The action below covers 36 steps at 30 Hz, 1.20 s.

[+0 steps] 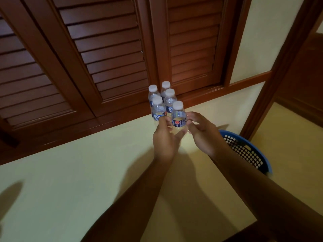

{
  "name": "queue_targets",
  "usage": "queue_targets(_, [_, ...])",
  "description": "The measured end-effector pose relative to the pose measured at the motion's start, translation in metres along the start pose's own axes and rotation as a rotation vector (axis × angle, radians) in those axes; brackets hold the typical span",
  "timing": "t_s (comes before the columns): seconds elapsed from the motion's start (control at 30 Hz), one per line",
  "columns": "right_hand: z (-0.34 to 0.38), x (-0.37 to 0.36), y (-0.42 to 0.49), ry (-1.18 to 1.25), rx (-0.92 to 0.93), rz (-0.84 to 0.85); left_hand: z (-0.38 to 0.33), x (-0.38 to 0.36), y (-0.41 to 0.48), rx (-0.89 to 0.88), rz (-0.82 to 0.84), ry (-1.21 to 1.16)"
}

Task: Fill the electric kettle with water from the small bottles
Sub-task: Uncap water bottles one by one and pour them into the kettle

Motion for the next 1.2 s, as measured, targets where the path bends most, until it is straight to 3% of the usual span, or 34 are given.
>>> queue_targets(0.47, [-0.014,-0.010,0.020,0.060,-0.067,-0.040,0.016,0.005,0.009,0.074,0.037,-0.011])
queue_targets(0.7, [-0.017,-0.014,0.017,0.123,-0.109,-0.088,0.020,0.036,0.004,0.027,-0.191,-0.033])
queue_targets(0.93, [-0.015,-0.035,0.025,0.144,-0.099,-0.058,0.035,0.034,0.018,0.181,0.004,-0.095])
queue_targets(1.2, [-0.026,-0.040,0.048,0.009,-0.005,-0.053,0.040,0.033,0.026,0.179,0.034,-0.042])
Point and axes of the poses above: each hand's wrist, its own y-axis towards the middle knuckle, its own x-axis out of the back of the hand, z = x × y, the point moved 7 cm from there along y, towards the middle knuckle, and after that the axes turned 3 degrees about -x, right-handed, at the moved point
